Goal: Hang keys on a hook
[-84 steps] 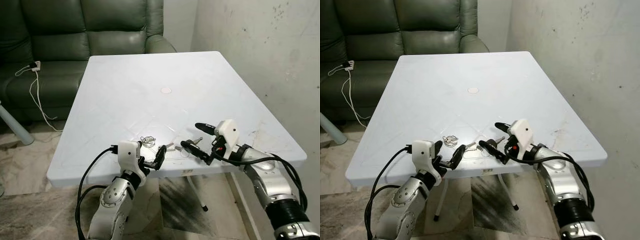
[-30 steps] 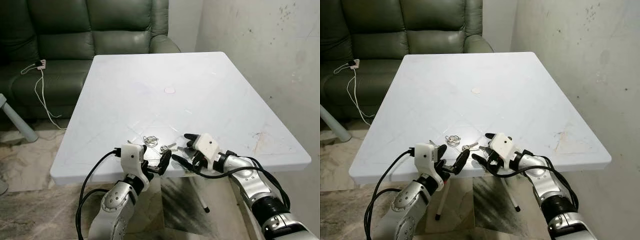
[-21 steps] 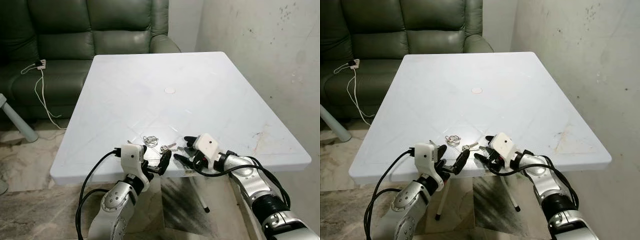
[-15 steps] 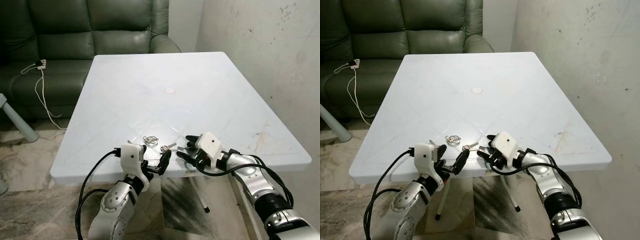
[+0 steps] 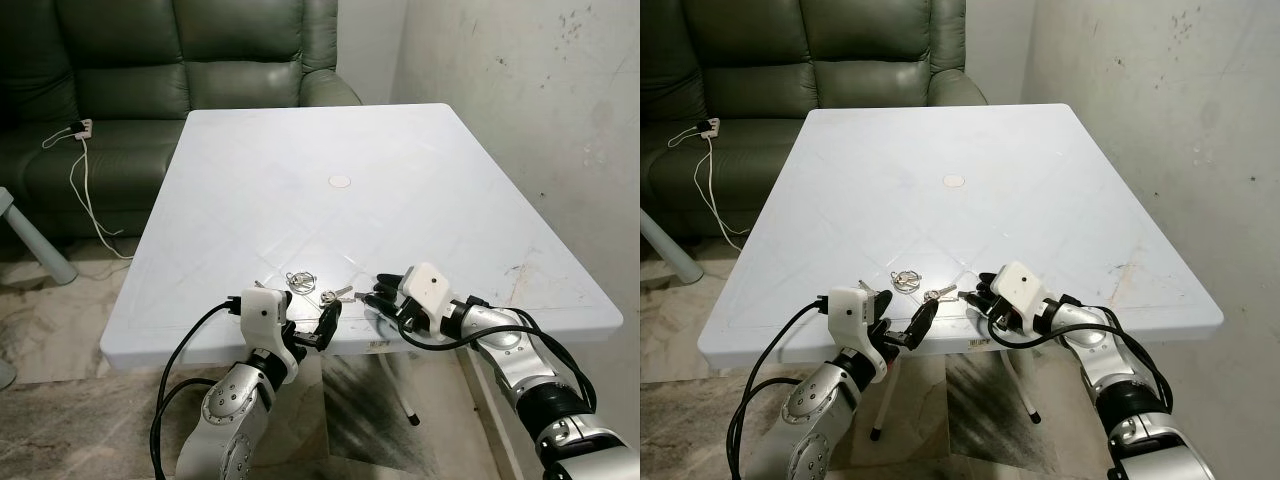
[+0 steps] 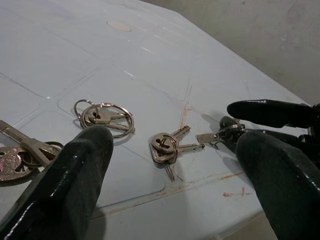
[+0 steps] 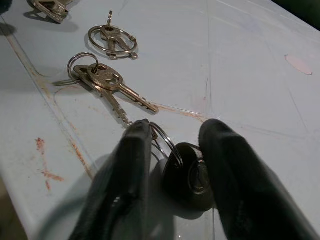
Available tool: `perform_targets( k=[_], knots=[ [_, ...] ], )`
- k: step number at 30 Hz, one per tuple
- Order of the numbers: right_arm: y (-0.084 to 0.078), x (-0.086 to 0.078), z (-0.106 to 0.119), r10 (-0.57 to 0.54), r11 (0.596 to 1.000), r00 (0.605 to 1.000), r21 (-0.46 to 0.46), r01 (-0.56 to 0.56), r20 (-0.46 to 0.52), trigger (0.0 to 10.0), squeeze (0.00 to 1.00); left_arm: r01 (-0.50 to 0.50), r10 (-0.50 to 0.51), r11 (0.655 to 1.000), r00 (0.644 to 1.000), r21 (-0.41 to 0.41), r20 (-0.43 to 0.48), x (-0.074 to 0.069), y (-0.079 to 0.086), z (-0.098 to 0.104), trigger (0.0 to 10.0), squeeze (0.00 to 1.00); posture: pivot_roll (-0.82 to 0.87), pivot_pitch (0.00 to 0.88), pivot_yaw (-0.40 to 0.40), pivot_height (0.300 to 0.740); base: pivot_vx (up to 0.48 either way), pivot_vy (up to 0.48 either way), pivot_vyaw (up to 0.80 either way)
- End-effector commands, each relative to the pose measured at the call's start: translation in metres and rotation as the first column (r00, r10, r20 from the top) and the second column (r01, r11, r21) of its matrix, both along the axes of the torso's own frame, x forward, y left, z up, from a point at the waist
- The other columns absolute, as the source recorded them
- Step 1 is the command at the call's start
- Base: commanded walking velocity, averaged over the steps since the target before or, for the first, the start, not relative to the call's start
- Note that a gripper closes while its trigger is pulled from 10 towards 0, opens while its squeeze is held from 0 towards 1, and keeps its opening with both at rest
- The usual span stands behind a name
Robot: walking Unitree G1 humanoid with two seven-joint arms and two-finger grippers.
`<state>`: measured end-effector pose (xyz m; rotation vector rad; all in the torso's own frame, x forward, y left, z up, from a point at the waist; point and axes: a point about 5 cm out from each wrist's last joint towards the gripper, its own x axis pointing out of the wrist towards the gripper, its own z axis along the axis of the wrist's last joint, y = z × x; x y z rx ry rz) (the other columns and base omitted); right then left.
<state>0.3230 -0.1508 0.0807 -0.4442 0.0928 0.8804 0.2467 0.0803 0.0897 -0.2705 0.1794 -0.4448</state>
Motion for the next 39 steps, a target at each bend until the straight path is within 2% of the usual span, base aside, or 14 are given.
perform_targets(
  k=[1, 21, 24, 26, 28, 31, 32, 33, 34, 35, 36, 37, 38, 39],
  knots=[
    [-0.004, 0.004, 0.006, -0.006, 1.0, 1.0, -0.006, 0.006, 0.023, 0.0, 0.0, 0.002, -0.002, 1.0, 1.0, -0.027, 0.006, -0.001, -0.005, 0.005, 10.0, 0.0, -0.02, 0.011, -0.056, 0.74, 0.0, 0.0, 0.0],
    [-0.005, 0.002, 0.005, 0.039, 0.999, 0.999, -0.025, -0.039, 0.021, 0.0, 0.0, -0.011, 0.011, 1.0, 1.0, -0.029, 0.002, 0.0, -0.005, 0.004, 10.0, 0.0, -0.02, 0.003, -0.064, 0.74, 0.0, 0.0, 0.0],
    [-0.006, 0.007, 0.012, 0.002, 0.999, 0.999, 0.043, -0.003, 0.037, 0.0, 0.0, -0.013, 0.013, 0.999, 1.0, -0.031, 0.003, 0.0, -0.005, 0.004, 10.0, 0.0, -0.02, 0.0, -0.067, 0.74, 0.0, 0.0, 0.0],
    [-0.005, 0.01, 0.018, -0.029, 0.992, 0.999, 0.124, 0.025, 0.031, 0.0, 0.0, -0.015, 0.015, 0.999, 1.0, -0.033, 0.003, 0.001, -0.005, 0.005, 10.0, 0.0, -0.01, 0.0, -0.067, 0.74, 0.0, 0.0, 0.0],
    [-0.005, 0.015, 0.028, -0.078, 0.968, 0.996, 0.243, 0.065, 0.045, 0.0, 0.0, -0.017, 0.017, 0.999, 1.0, -0.034, 0.004, 0.002, -0.005, 0.005, 10.0, 0.0, -0.02, 0.0, -0.066, 0.74, 0.0, 0.0, 0.0],
    [-0.004, 0.018, 0.038, -0.12, 0.932, 0.991, 0.351, 0.091, 0.06, 0.0, 0.0, -0.019, 0.019, 0.999, 1.0, -0.034, 0.005, 0.003, -0.004, 0.005, 10.0, 0.0, -0.02, 0.0, -0.065, 0.74, 0.0, 0.0, 0.0],
    [-0.003, 0.021, 0.044, -0.172, 0.892, 0.983, 0.432, 0.131, 0.058, 1.6, 0.0, -0.022, 0.022, 0.999, 1.0, -0.032, 0.005, 0.005, -0.004, 0.004, 10.0, 0.0, -0.02, 0.0, -0.062, 0.74, 0.0, 0.0, 0.0],
    [-0.003, 0.022, 0.048, -0.18, 0.862, 0.983, 0.489, 0.138, 0.04, 2.3, 0.0, -0.025, 0.025, 0.999, 1.0, -0.033, 0.007, 0.005, -0.003, 0.005, 10.0, 0.0, -0.02, 0.0, -0.061, 0.74, 0.0, 0.0, 0.0],
    [-0.003, 0.022, 0.048, -0.18, 0.862, 0.983, 0.489, 0.138, 0.04, 2.3, 0.0, -0.025, 0.025, 0.999, 1.0, -0.033, 0.007, 0.005, -0.003, 0.005, 10.0, 0.0, -0.02, 0.0, -0.061, 0.74, 0.0, 0.0, 0.0],
    [-0.001, 0.023, 0.054, -0.206, 0.806, 0.978, 0.571, 0.156, 0.023, 7.1, 0.0, -0.038, 0.038, 0.999, 0.999, -0.03, 0.009, 0.008, -0.002, 0.005, 10.0, 0.0, -0.02, 0.0, -0.058, 0.74, 0.0, 0.0, 0.0],
    [0.0, 0.024, 0.058, -0.231, 0.775, 0.973, 0.608, 0.173, 0.018, 10.0, 0.0, -0.05, 0.05, 0.998, 0.999, -0.028, 0.011, 0.01, 0.0, 0.005, 10.0, 0.0, -0.02, 0.0, -0.057, 0.74, 0.0, 0.0, 0.0],
    [0.0, 0.024, 0.058, -0.231, 0.775, 0.973, 0.608, 0.173, 0.018, 10.0, 0.0, -0.05, 0.05, 0.998, 0.999, -0.028, 0.011, 0.01, 0.0, 0.005, 10.0, 0.0, -0.02, 0.0, -0.057, 0.74, 0.0, 0.0, 0.0],
    [0.001, 0.024, 0.065, -0.27, 0.715, 0.963, 0.673, 0.188, 0.018, 10.0, 0.0, -0.072, 0.073, 0.997, 0.997, -0.022, 0.016, 0.015, 0.004, 0.006, 10.0, 0.0, -0.02, 0.0, -0.056, 0.74, 0.0, 0.0, 0.0],
    [0.001, 0.024, 0.067, -0.278, 0.699, 0.96, 0.69, 0.189, 0.019, 10.0, 0.0, -0.078, 0.079, 0.997, 0.997, -0.019, 0.018, 0.017, 0.005, 0.006, 10.0, 0.0, -0.03, 0.0, -0.055, 0.74, 0.0, 0.0, 0.0]
  ],
)
